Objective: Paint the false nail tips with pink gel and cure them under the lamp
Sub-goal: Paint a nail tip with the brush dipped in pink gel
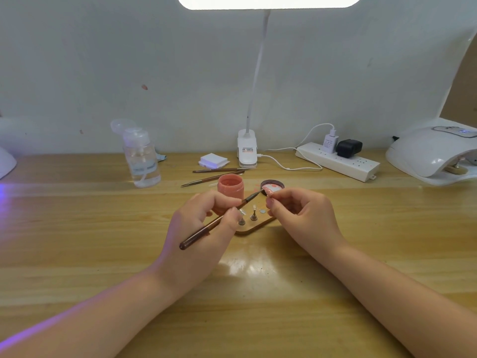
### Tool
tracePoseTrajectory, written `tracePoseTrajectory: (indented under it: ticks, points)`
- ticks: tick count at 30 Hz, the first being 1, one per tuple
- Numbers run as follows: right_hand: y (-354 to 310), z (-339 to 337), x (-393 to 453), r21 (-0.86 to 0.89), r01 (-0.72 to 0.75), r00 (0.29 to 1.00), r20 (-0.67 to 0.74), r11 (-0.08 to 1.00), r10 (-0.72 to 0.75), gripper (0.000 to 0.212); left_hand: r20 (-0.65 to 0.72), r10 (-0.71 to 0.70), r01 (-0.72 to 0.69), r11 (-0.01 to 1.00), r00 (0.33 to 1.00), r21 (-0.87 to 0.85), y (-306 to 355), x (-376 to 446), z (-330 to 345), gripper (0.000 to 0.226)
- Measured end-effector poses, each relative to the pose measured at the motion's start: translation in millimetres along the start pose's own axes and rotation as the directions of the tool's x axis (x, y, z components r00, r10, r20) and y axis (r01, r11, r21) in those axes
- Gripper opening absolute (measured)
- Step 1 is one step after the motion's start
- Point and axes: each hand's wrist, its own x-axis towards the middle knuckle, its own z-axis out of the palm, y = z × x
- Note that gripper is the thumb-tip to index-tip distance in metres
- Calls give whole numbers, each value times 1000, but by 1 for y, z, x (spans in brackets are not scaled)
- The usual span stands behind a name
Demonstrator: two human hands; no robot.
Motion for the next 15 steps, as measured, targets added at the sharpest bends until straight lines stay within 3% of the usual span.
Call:
tracePoseTrajectory:
  ticks: [5,8,15]
  points:
    - [0,1,0,11,-9,1000,-12,1000,9,11,49,23,-25,999,999,41,2,-1,3,15]
    - [0,1,0,18,-21,1000,-19,1000,21,11,10,-10,9,1000,1000,13,0,-1,0,9]
    - [1,1,1,16,-18,1000,-19,1000,19,8,46,25,-28,998,999,51,6,-2,3,15]
